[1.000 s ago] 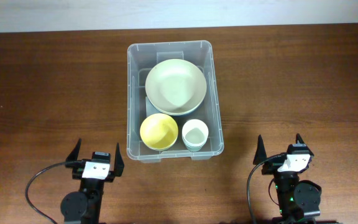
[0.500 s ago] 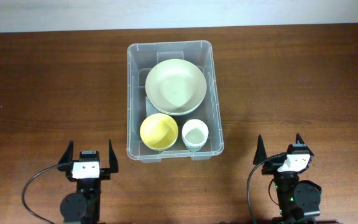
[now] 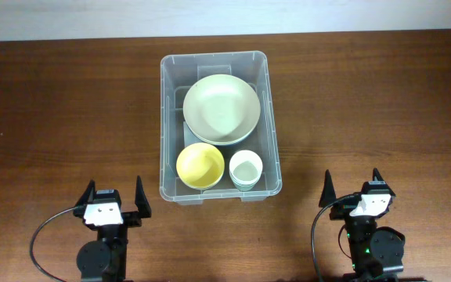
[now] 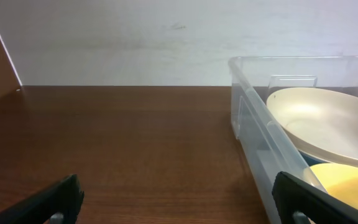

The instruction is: Pack container

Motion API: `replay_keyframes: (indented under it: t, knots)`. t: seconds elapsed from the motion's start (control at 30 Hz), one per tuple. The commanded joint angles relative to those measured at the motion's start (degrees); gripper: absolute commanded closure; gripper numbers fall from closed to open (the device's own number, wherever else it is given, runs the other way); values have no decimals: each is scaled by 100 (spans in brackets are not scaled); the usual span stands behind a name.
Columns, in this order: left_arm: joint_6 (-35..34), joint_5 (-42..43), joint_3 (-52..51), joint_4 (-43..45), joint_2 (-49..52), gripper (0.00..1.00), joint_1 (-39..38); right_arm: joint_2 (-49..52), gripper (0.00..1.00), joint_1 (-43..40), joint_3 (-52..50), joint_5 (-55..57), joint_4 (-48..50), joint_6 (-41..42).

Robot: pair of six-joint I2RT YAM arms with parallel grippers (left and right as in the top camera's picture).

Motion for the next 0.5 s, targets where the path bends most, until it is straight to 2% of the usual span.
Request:
replay_keyframes:
  t: [0.0, 0.47]
  knots:
    - [-79, 173, -39, -13, -57, 1, -20, -48, 1, -37, -37, -33, -42, 0]
    - [-79, 258, -37, -20, -57, 0, -20, -48, 1, -37, -37, -33, -42, 0]
